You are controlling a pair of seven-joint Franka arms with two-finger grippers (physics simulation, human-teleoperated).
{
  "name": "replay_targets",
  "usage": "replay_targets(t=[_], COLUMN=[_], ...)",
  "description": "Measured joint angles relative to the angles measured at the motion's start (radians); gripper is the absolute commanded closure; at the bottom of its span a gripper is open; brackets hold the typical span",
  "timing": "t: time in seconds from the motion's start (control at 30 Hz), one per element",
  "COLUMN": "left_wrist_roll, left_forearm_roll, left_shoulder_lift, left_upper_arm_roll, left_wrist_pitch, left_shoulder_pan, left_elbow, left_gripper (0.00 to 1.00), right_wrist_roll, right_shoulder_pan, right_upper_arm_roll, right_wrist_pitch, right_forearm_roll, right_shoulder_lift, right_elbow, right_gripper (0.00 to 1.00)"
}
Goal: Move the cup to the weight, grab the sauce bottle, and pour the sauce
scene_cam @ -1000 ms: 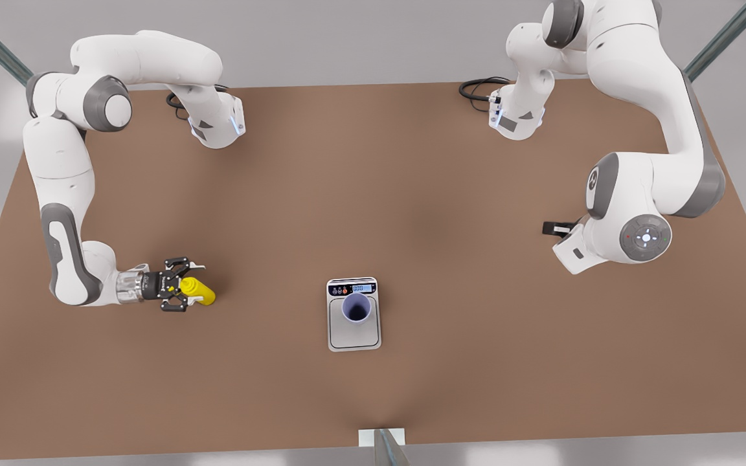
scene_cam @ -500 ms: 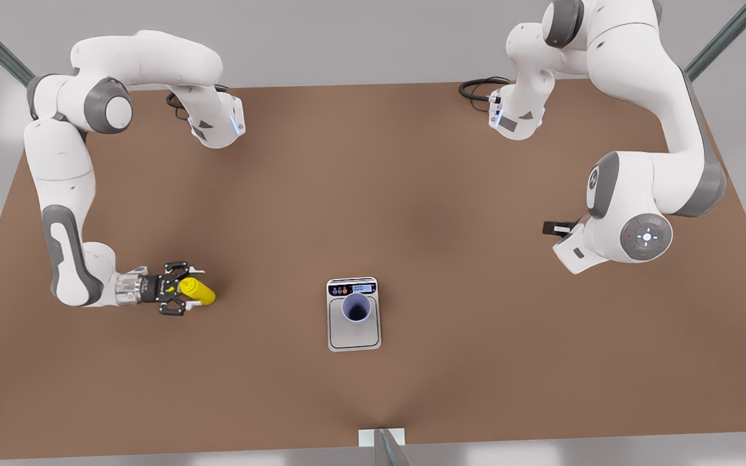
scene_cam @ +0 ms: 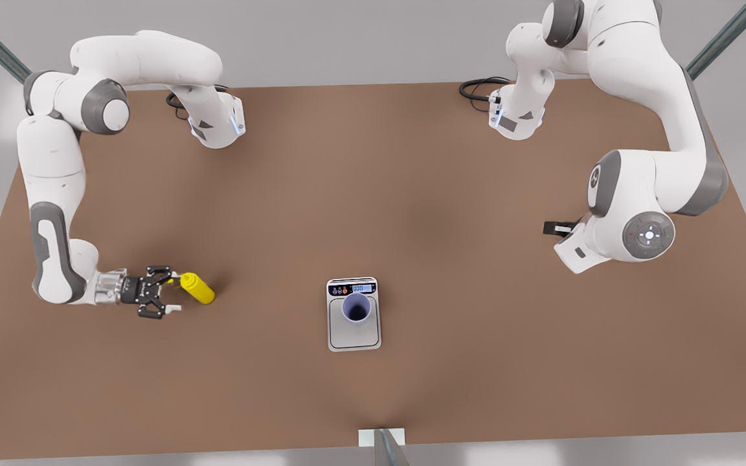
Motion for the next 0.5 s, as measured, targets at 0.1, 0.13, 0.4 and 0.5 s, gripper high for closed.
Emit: replay_targets(t=[0.1,0.13,0.4,0.5], left_wrist_roll=[0.0,0.0,-0.003,0.006], left_forearm_roll=[-0.001,-0.001,-0.012,-0.025], left_shoulder_lift=[0.001,0.0,0.004,0.004], left_upper_arm_roll=[-0.001,0.0,-0.004,-0.002], left_wrist_pitch=[0.002,0.0,0.023,0.023], left_shoulder_pan=[0.0,0.001,0.0,0.0], left_elbow=[0.0,0.0,0.056,0.057], left_gripper=[0.0,0.0,0.0,0.0], right_wrist_roll=[-0.083,-0.124,-0.439,-0.388], right_shoulder_pan=[-0.016,-0.018,0.358,0.365], right_upper_arm_roll=[-0.043,-0.053,0.058,0.093], right_wrist_pitch=[-0.04,-0.063,-0.139,-0.118], right_forearm_roll=[-0.224,-0.35,-0.97,-0.98], right_shoulder_lift=[-0.006,-0.015,-0.705,-0.706], right_elbow=[0.101,0.18,0.223,0.218], right_gripper=[0.0,0.0,0.0,0.0])
